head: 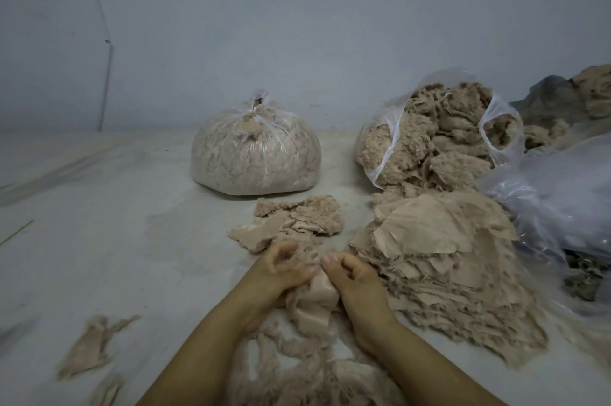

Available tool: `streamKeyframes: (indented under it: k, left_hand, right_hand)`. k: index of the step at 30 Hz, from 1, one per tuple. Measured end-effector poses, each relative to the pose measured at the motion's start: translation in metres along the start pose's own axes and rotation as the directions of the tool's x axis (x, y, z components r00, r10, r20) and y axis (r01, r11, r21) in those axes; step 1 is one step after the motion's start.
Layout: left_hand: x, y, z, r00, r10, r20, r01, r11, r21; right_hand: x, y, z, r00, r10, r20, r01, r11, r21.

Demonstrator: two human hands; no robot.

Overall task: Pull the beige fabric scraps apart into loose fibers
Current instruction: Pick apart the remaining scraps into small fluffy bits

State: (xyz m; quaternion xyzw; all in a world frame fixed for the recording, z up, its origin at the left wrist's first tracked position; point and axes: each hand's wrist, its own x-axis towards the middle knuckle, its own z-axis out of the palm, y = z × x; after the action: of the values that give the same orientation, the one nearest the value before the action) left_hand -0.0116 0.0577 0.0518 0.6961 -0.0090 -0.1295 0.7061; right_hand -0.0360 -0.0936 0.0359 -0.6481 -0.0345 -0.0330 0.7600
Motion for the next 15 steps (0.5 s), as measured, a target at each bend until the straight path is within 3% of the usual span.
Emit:
streamKeyframes:
  k: [2,5,7,10,15]
  left_hand:
    - [0.001,0.002,0.004,0.979,0.081,-0.186,-0.09,0.995,-0.042]
    - [0.005,0.005,-0.009,0.94,0.041,-0.339,-0.107,0.978,-0.179]
    - [0.006,0.005,-0.013,0.943,0.015,-0.331,-0.089,0.974,-0.209]
    - [0.005,0.005,-0.005,0.977,-0.012,-0.214,-0.068,0.931,-0.36]
    - [0.007,0.004,-0.006,0.961,-0.058,-0.27,-0.087,0.863,-0.497]
  right_hand:
    - [0.001,-0.001,0.0,0.999,-0.004,-0.034,0.004,1.0,0.0]
    - [0.002,-0.002,-0.002,0.996,0.009,-0.094,-0.008,1.0,0.005]
    - [0.002,-0.001,-0.002,0.992,0.022,-0.126,-0.021,1.0,0.014]
    - [0.002,0.0,0.0,0.981,0.021,-0.193,-0.025,0.999,-0.02]
    - [0.004,0.0,0.003,0.958,-0.074,-0.275,0.082,0.996,0.018]
